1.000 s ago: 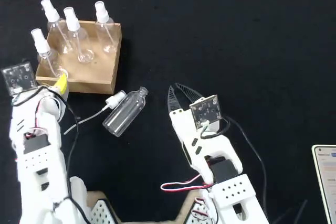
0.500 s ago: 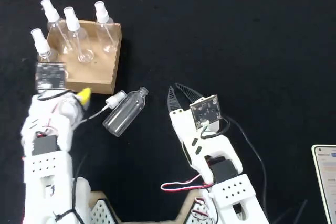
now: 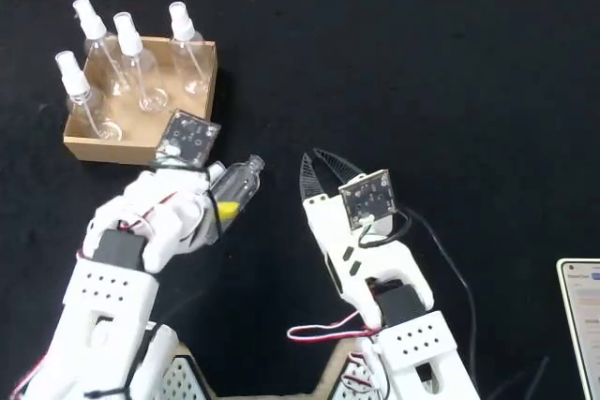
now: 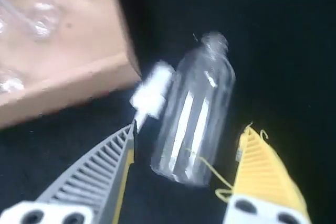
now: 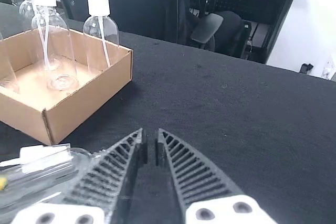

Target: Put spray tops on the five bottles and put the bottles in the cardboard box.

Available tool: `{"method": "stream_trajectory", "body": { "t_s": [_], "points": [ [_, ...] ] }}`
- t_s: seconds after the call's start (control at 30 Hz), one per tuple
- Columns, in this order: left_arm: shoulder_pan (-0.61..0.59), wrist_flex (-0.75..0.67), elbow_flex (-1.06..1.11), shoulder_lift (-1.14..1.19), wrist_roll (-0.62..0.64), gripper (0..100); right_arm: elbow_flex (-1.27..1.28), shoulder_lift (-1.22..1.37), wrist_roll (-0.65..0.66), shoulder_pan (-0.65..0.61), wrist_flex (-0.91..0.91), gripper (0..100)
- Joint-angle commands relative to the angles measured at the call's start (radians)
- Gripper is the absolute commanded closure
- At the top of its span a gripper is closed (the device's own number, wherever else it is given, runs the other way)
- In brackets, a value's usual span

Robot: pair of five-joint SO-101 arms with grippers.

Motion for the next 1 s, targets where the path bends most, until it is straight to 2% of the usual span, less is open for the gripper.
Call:
{"method": "stream_trajectory", "body": {
  "t_s": [0.0,0.17,0.4,0.67,0.73,0.83,0.97],
  "points": [
    [0.035,0.104,-0.185,0.147,-0.006,70,-0.01,0.004,0.009,0.06,-0.029,96.2],
    [0.038,0.13,-0.349,0.416,-0.008,70,-0.016,0.004,0.009,0.12,-0.038,96.2],
    [0.041,0.127,-0.507,0.718,-0.061,70,-0.013,0.004,0.009,0.12,-0.038,96.2],
    [0.044,0.126,-0.521,0.895,-0.084,70,-0.013,0.004,0.009,0.12,-0.038,96.2],
    [0.047,0.126,-0.521,0.898,-0.084,73,-0.013,0.004,0.009,0.12,-0.038,96.2],
    [0.076,0.14,-0.513,0.898,-0.084,82,-0.013,0.004,0.009,0.12,-0.038,96.2],
    [0.139,0.242,-0.498,0.898,-0.086,90,-0.013,0.004,0.009,0.12,-0.038,96.2]
  ]
}}
